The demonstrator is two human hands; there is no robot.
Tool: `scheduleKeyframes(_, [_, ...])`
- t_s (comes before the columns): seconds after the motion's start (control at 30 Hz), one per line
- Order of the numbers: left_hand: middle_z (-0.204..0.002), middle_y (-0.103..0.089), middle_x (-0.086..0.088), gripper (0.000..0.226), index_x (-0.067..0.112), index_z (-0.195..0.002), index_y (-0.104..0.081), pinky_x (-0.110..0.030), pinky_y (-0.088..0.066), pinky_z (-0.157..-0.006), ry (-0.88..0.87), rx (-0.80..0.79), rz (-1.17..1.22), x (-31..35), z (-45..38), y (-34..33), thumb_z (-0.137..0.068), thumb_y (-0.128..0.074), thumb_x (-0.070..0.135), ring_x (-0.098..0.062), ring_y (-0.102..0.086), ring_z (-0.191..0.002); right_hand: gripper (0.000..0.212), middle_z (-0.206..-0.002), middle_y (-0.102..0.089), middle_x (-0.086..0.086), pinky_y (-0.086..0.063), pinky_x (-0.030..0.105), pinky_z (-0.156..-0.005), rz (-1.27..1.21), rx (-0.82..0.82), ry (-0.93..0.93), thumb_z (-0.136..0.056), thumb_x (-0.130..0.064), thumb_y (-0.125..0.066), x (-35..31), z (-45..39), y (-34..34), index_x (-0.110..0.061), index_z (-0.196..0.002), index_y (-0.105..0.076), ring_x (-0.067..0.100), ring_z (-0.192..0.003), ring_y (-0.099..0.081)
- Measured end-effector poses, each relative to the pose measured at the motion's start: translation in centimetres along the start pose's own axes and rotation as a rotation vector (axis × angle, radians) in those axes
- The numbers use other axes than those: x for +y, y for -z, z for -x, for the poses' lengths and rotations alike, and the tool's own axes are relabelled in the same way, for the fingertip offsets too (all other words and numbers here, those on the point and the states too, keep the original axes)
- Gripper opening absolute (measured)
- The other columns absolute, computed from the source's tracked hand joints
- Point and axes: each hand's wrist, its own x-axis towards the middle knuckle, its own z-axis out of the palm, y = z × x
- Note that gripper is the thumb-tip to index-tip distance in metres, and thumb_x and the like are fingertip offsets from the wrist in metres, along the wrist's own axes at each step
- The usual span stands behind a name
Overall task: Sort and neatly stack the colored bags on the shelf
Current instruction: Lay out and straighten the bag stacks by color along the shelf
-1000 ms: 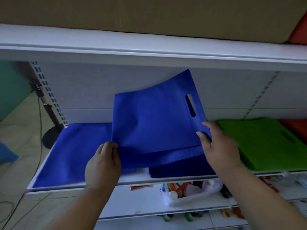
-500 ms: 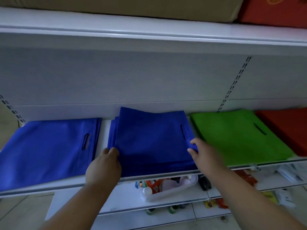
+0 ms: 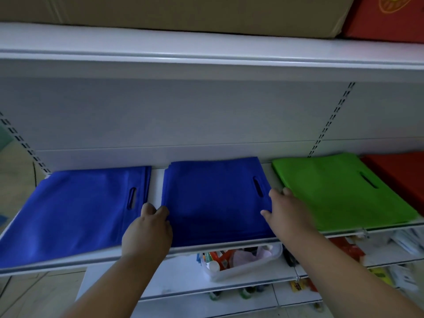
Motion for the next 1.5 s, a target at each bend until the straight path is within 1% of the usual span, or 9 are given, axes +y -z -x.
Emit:
scheduleKeyframes(0.23, [-0.104,-0.046,0.005,0.024,0.028,-0.116,-0.055,-0.029,-0.039,-0.048,0.033,0.029,0.036,-7.4,0.8,2.8,-0.096,-0.047,0.037,-0.019,-0.048,-0.064,0.050,-0.124,-0.046,0.000,-0.039,0.028,-0.060,-0.101,-0.051,0.124,-0.091,-0.051,-0.057,-9.6,1.3,0.9,-0.024,-0.131,-0.043,0.018,-0.086,-0.055])
scheduleKeyframes(0.43, [-0.114,-0.052,0.004,0.028,0.031,-0.119,-0.056,-0.029,-0.040,-0.055,0.148,0.041,0.022,-19.0,1.2,5.5,-0.094,-0.050,0.042,-0.022,-0.061,-0.078,0.043,-0.113,-0.051,-0.005,-0.053,0.037,-0.074,-0.340,-0.097,0.212,-0.089,-0.053,-0.059,-22.1,3.3,0.6,-0.026,-0.121,-0.050,0.016,-0.092,-0.057])
scheduleKeyframes(0.67, [-0.119,-0.053,0.008,0.024,0.035,-0.114,-0.056,-0.026,-0.049,-0.054,0.210,-0.001,0.004,-29.6,1.3,7.4,-0.093,-0.048,0.045,-0.012,-0.057,-0.073,0.043,-0.111,-0.061,-0.002,-0.049,0.033,-0.074,-0.177,-0.209,0.187,-0.096,-0.056,-0.042,-32.1,6.2,-2.2,-0.021,-0.120,-0.046,0.019,-0.094,-0.058])
scheduleKeyframes(0.73, [-0.119,-0.055,0.008,0.025,0.034,-0.115,-0.054,-0.024,-0.043,-0.050,0.209,-0.025,-0.003,-30.7,1.3,7.7,-0.094,-0.046,0.044,-0.011,-0.054,-0.072,0.037,-0.105,-0.059,-0.003,-0.050,0.034,-0.071,-0.147,-0.212,0.175,-0.097,-0.055,-0.039,-33.4,7.1,-2.8,-0.021,-0.109,-0.044,0.016,-0.078,-0.053])
scheduleKeyframes(0.8, [-0.116,-0.056,0.008,0.027,0.033,-0.117,-0.054,-0.024,-0.039,-0.048,0.204,-0.033,-0.004,-31.7,1.1,7.9,-0.094,-0.046,0.046,-0.012,-0.052,-0.071,0.036,-0.115,-0.058,-0.003,-0.046,0.032,-0.070,-0.178,-0.212,0.150,-0.098,-0.053,-0.037,-34.6,7.6,-3.0,-0.021,-0.113,-0.044,0.012,-0.076,-0.056])
scheduleKeyframes(0.9, [-0.109,-0.056,0.008,0.028,0.034,-0.118,-0.052,-0.025,-0.039,-0.048,0.204,-0.021,0.015,-32.8,0.8,8.1,-0.094,-0.047,0.046,-0.013,-0.052,-0.071,0.053,-0.140,-0.047,-0.002,-0.045,0.031,-0.077,-0.224,-0.185,0.077,-0.099,-0.052,-0.036,-35.3,7.8,-3.2,-0.019,-0.141,-0.036,0.017,-0.110,-0.057])
scheduleKeyframes(1.03, [-0.105,-0.056,0.010,0.026,0.034,-0.116,-0.050,-0.029,-0.052,-0.056,0.200,-0.037,0.061,-33.6,0.5,8.2,-0.094,-0.046,0.046,-0.015,-0.059,-0.075,0.059,-0.149,-0.041,-0.003,-0.047,0.033,-0.091,-0.263,-0.210,0.030,-0.099,-0.053,-0.037,-35.8,8.3,-3.4,-0.020,-0.147,-0.030,0.017,-0.124,-0.052])
scheduleKeyframes(1.33, [-0.109,-0.065,0.011,0.029,0.032,-0.121,-0.053,-0.026,-0.048,-0.052,0.256,-0.013,0.232,-35.8,-0.8,7.4,-0.092,-0.053,0.036,-0.008,-0.061,-0.070,0.057,-0.142,-0.051,-0.006,-0.045,0.029,-0.094,-0.386,-0.187,0.023,-0.098,-0.054,-0.040,-37.1,9.2,-3.3,-0.024,-0.146,-0.034,0.014,-0.117,-0.057])
scheduleKeyframes(1.5, [-0.110,-0.067,0.011,0.030,0.031,-0.122,-0.053,-0.024,-0.043,-0.049,0.269,-0.017,0.267,-35.7,-1.2,7.3,-0.092,-0.054,0.035,-0.010,-0.063,-0.074,0.056,-0.137,-0.054,-0.003,-0.046,0.031,-0.088,-0.289,-0.141,-0.047,-0.100,-0.049,-0.036,-36.5,9.0,-3.4,-0.020,-0.147,-0.031,0.017,-0.118,-0.055])
